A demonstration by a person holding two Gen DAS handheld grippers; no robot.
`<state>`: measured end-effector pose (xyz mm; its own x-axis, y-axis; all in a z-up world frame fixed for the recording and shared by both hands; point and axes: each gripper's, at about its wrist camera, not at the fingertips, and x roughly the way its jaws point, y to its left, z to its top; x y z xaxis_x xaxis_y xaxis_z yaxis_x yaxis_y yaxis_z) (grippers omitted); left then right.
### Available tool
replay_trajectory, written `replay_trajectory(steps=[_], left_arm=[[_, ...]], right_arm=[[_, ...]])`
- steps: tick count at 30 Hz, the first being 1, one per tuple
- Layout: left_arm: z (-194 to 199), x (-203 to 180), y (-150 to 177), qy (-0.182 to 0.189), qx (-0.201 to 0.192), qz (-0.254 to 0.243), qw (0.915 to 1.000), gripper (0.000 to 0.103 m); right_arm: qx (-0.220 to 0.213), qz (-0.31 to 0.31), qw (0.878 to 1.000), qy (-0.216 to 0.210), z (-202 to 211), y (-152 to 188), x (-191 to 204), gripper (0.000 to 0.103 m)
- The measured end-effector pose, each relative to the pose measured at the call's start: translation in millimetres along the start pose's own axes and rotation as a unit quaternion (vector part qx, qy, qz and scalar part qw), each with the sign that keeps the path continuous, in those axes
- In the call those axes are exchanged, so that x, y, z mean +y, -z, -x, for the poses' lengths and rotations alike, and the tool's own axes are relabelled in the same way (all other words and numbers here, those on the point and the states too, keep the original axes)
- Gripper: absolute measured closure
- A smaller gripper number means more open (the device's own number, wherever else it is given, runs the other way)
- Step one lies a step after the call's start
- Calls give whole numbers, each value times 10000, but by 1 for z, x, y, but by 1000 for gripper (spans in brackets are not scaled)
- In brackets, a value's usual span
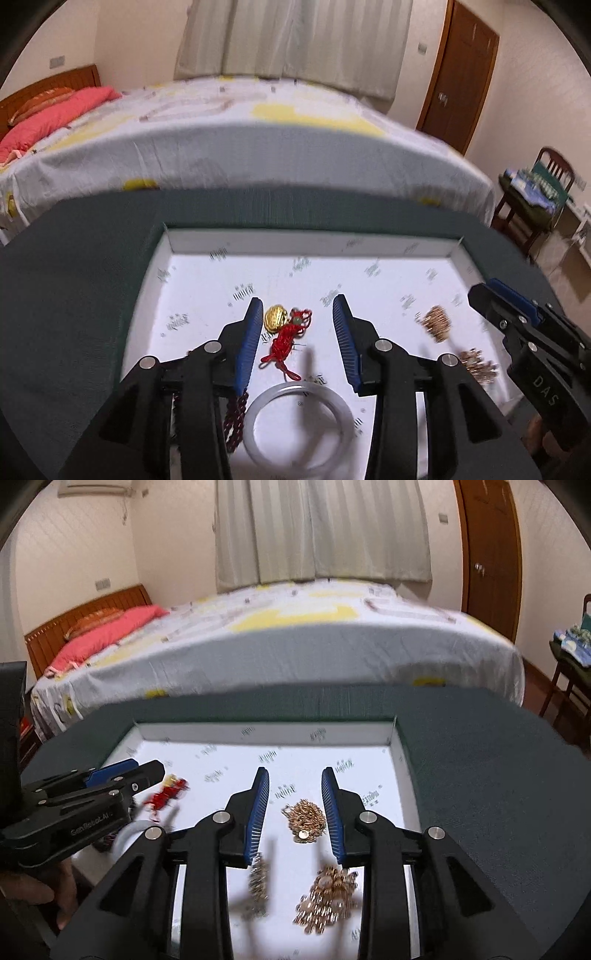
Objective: Organize jewelry
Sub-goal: 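Open both tools to drop the items in the box and withdraw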
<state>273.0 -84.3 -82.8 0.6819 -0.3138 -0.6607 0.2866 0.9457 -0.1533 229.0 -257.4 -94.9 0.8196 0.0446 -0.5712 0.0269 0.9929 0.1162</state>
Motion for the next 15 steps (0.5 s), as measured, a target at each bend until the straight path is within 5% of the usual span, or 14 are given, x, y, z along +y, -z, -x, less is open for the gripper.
replay_trajectory(steps=[5, 15], left_arm=[[50, 6, 19, -13, -599, 142, 9981, 54], [101, 31, 73, -333, -395, 443, 9977, 54]], right_arm=[[-272, 63, 9996, -56, 41, 14, 9, 74], [346, 80, 9992, -187, 82, 68, 25, 74]])
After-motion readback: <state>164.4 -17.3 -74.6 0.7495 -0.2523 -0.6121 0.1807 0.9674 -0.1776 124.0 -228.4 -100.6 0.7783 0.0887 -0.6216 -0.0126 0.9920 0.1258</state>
